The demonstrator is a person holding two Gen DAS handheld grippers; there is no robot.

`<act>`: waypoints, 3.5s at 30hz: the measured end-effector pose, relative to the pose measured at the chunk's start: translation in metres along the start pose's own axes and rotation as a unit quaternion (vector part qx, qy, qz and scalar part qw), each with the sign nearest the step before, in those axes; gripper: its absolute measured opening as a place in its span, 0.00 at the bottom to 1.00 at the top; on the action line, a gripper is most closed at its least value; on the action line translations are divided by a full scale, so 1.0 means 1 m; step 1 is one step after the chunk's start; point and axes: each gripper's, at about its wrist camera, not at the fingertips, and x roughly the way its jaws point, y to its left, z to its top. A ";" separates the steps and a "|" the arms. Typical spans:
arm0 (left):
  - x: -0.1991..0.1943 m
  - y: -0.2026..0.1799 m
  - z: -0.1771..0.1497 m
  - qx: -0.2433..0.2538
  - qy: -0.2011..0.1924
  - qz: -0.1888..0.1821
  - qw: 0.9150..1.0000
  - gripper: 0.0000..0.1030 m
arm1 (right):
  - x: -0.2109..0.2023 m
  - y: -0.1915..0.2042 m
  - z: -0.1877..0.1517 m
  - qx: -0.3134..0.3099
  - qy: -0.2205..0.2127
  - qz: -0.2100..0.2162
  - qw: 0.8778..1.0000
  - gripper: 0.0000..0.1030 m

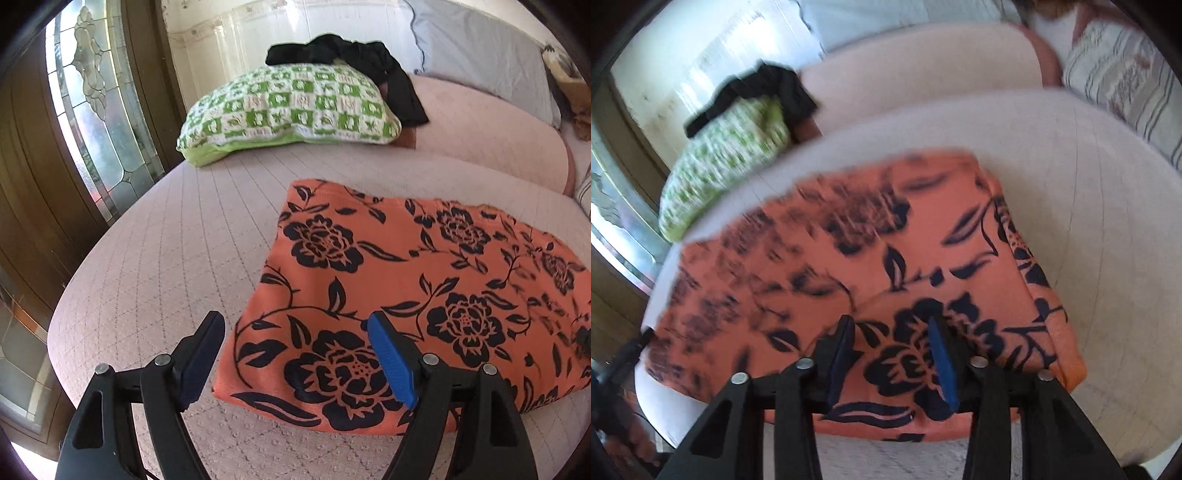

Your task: Fold small clothes

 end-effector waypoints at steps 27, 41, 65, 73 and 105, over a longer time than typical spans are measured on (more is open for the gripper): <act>0.003 0.000 0.009 0.003 -0.027 0.011 1.000 0.78 | 0.040 0.001 0.041 -0.076 -0.042 -0.037 0.996 0.44; -0.011 -0.044 0.003 0.071 -0.042 -0.043 0.996 0.78 | 0.043 0.002 0.041 -0.079 -0.049 -0.035 0.995 0.45; -0.017 -0.061 -0.002 0.104 -0.049 -0.062 0.991 0.78 | 0.041 0.001 0.040 -0.076 -0.054 -0.021 0.995 0.49; -0.014 -0.053 0.001 0.090 -0.045 -0.056 0.993 0.78 | 0.041 0.001 0.040 -0.076 -0.054 -0.021 0.995 0.49; 0.018 0.027 -0.002 -0.057 0.051 -0.009 0.997 0.78 | 0.100 -0.014 0.151 0.084 0.037 -0.023 0.996 0.54</act>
